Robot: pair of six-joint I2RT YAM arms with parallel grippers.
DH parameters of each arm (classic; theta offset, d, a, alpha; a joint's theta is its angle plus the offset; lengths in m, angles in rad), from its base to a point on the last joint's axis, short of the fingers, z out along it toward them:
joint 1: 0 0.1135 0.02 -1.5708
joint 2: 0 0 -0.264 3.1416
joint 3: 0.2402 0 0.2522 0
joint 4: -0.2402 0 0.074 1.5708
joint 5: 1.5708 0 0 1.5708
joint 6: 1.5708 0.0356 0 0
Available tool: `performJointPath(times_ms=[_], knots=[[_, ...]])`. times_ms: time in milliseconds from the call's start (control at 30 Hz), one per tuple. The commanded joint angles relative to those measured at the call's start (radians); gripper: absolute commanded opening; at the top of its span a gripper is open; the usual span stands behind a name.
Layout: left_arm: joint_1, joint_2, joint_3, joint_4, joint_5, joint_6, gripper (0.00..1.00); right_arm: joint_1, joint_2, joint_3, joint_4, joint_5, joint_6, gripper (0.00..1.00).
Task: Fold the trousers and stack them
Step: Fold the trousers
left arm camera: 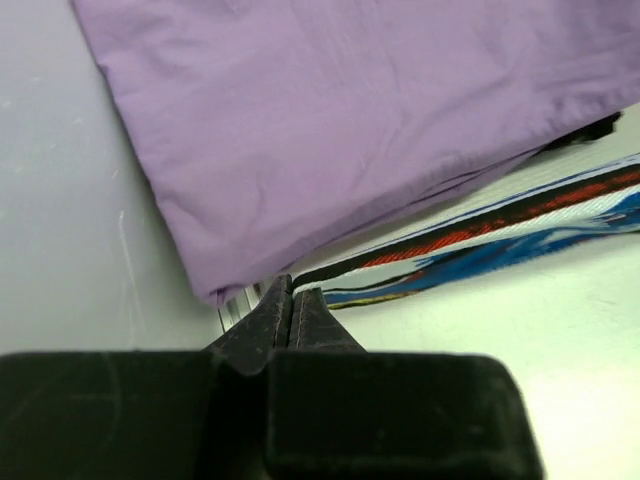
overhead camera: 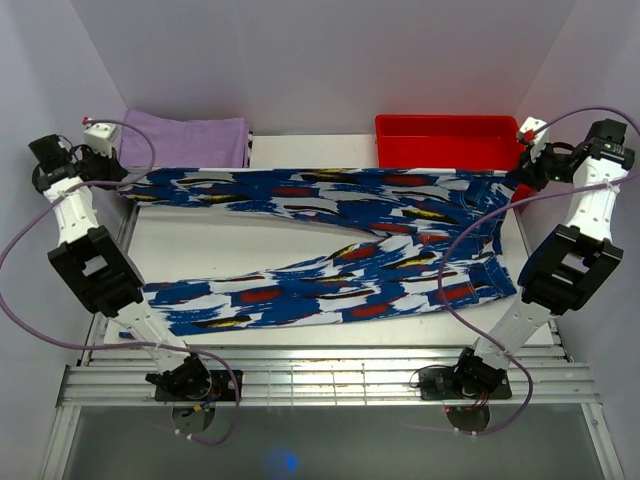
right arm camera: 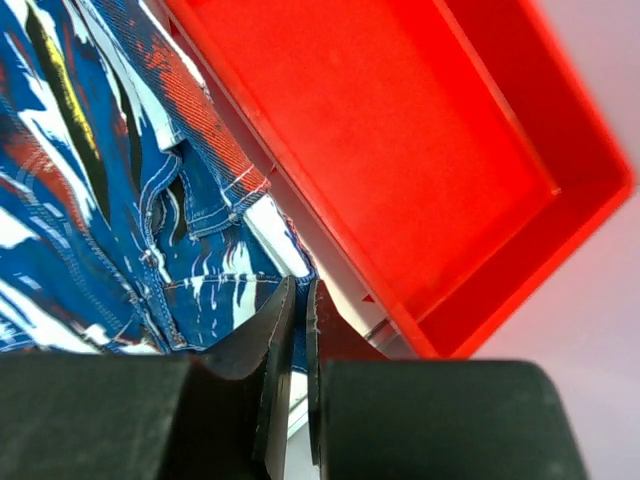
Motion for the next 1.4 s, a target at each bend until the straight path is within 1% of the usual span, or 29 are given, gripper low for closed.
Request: performJointPath(times_ms=[0, 100, 200, 233, 300, 333, 367, 400, 433, 467, 500, 533, 567, 600, 633, 667, 700, 733, 800, 867, 933, 1000, 1067, 1100, 1133, 1233, 1267, 1333, 1367], knots=[[0.123, -0.154, -0.037, 0.101, 0.013, -0.001, 0.0, -0.093, -0.102, 0.015, 0.112, 0.019, -0.029, 0.08], [0.16, -0.214, -0.103, 0.073, 0.056, 0.036, 0.0, -0.124, -0.148, -0.024, 0.093, -0.02, -0.039, 0.08], [0.209, -0.293, -0.207, 0.058, 0.114, 0.098, 0.0, -0.155, -0.211, -0.106, 0.018, -0.038, -0.153, 0.08], [0.241, -0.313, -0.238, 0.052, 0.129, 0.131, 0.0, -0.167, -0.233, -0.138, -0.002, -0.038, -0.229, 0.08], [0.275, -0.378, -0.33, -0.011, 0.18, 0.209, 0.0, -0.179, -0.297, -0.258, -0.03, -0.019, -0.315, 0.08], [0.307, -0.401, -0.367, -0.035, 0.191, 0.307, 0.0, -0.193, -0.326, -0.307, -0.043, 0.001, -0.398, 0.08], [0.328, -0.427, -0.411, -0.059, 0.197, 0.344, 0.0, -0.204, -0.377, -0.411, -0.049, 0.014, -0.447, 0.08], [0.353, -0.477, -0.501, -0.075, 0.202, 0.393, 0.0, -0.213, -0.401, -0.466, -0.048, 0.029, -0.487, 0.08], [0.399, -0.502, -0.546, -0.101, 0.215, 0.456, 0.0, -0.23, -0.424, -0.519, -0.051, 0.043, -0.525, 0.08], [0.425, -0.525, -0.59, -0.159, 0.218, 0.607, 0.0, -0.237, -0.464, -0.618, -0.053, 0.073, -0.586, 0.08], [0.452, -0.563, -0.684, -0.183, 0.217, 0.675, 0.0, -0.248, -0.483, -0.669, -0.065, 0.093, -0.628, 0.08], [0.516, -0.58, -0.727, -0.21, 0.214, 0.744, 0.0, -0.262, -0.5, -0.72, -0.082, 0.113, -0.679, 0.08], [0.549, -0.591, -0.767, -0.288, 0.208, 0.92, 0.0, -0.271, -0.533, -0.769, -0.08, 0.15, -0.738, 0.08], [0.584, -0.599, -0.807, -0.322, 0.199, 1.01, 0.0, -0.292, -0.546, -0.86, -0.082, 0.166, -0.775, 0.08], [0.651, -0.602, -0.879, -0.348, 0.177, 1.092, 0.0, -0.303, -0.558, -0.904, -0.079, 0.184, -0.812, 0.08], [0.679, -0.6, -0.913, -0.371, 0.157, 1.224, 0.0, -0.314, -0.582, -0.945, -0.056, 0.211, -0.863, 0.08], [0.706, -0.596, -0.943, -0.375, 0.136, 1.28, 0.0, -0.329, -0.589, -1.008, -0.045, 0.225, -0.886, 0.08], [0.751, -0.579, -0.988, -0.372, 0.12, 1.324, 0.0, -0.336, -0.595, -1.03, -0.034, 0.238, -0.9, 0.08], [0.784, -0.554, -1.01, -0.359, 0.081, 1.407, 0.0, -0.345, -0.593, -1.054, -0.007, 0.256, -0.911, 0.08], [0.804, -0.518, -1.001, -0.356, 0.071, 1.42, 0.0, -0.345, -0.575, -1.064, -0.002, 0.265, -0.915, 0.08], [0.809, -0.508, -0.976, -0.358, 0.096, 1.388, 0.0, -0.345, -0.569, -1.065, 0.018, 0.261, -0.902, 0.08], [0.807, -0.521, -0.927, -0.411, 0.142, 1.38, 0.0, -0.345, -0.561, -1.059, 0.004, 0.262, -0.908, 0.08], [0.807, -0.546, -0.924, -0.479, 0.134, 1.447, 0.0, -0.345, -0.56, -1.065, 0.004, 0.273, -0.928, 0.08], [0.809, -0.559, -0.942, -0.484, 0.092, 1.483, 0.0, -0.345, -0.558, -1.07, 0.009, 0.278, -0.929, 0.08], [0.809, -0.576, -0.965, -0.473, 0.068, 1.522, 0.0, -0.345, -0.555, -1.073, 0.022, 0.281, -0.926, 0.08], [0.807, -0.625, -1.066, -0.386, -0.019, 1.541, 0.0, -0.345, -0.531, -1.071, 0.02, 0.296, -0.917, 0.08], [0.809, -0.633, -1.086, -0.344, -0.036, 1.538, 0.0, -0.345, -0.523, -1.067, 0.021, 0.301, -0.902, 0.08], [0.809, -0.633, -1.129, -0.318, -0.079, 1.54, 0.0, -0.345, -0.492, -1.042, 0.024, 0.301, -0.87, 0.08], [0.807, -0.627, -1.131, -0.291, -0.076, 1.506, 0.0, -0.345, -0.477, -1.024, 0.009, 0.295, -0.831, 0.08]])
